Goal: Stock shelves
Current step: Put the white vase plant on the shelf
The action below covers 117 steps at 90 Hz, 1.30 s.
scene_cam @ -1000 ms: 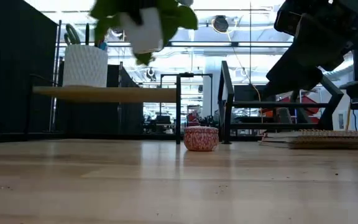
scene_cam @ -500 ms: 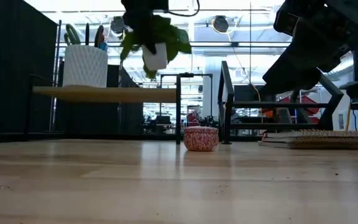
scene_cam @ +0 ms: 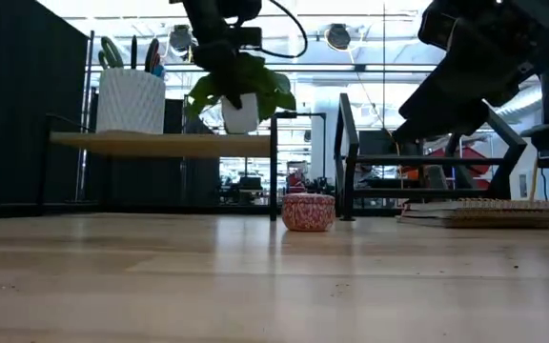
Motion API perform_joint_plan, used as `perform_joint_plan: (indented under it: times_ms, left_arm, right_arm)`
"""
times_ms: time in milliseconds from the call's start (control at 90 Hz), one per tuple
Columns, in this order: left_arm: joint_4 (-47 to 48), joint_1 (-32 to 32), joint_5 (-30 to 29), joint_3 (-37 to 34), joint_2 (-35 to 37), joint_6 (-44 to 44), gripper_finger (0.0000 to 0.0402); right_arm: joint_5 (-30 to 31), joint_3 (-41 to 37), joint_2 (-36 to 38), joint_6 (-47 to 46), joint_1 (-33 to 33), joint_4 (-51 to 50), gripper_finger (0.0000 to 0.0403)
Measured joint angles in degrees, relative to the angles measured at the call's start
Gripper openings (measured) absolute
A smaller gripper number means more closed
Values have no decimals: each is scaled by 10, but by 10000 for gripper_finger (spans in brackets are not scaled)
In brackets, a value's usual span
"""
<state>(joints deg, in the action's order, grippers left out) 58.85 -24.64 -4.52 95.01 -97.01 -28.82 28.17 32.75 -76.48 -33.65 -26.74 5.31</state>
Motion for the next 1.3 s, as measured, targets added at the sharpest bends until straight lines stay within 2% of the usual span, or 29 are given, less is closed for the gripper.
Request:
perform_joint_plan:
  times_ms: [456,878,1300]
  left_arm:
    - [-3,-1,-2,0,0,-8,0]
    - [-14,-21,4,-31,-1,-115,0]
    - [-21,-24,-3,-32,-1,-106,0]
  right_arm:
    - [-4,0,-2,-11,-2,1,276]
    - [-15,0,-2,-14,-12,0,276]
    - [-15,0,-2,-27,-12,0,276]
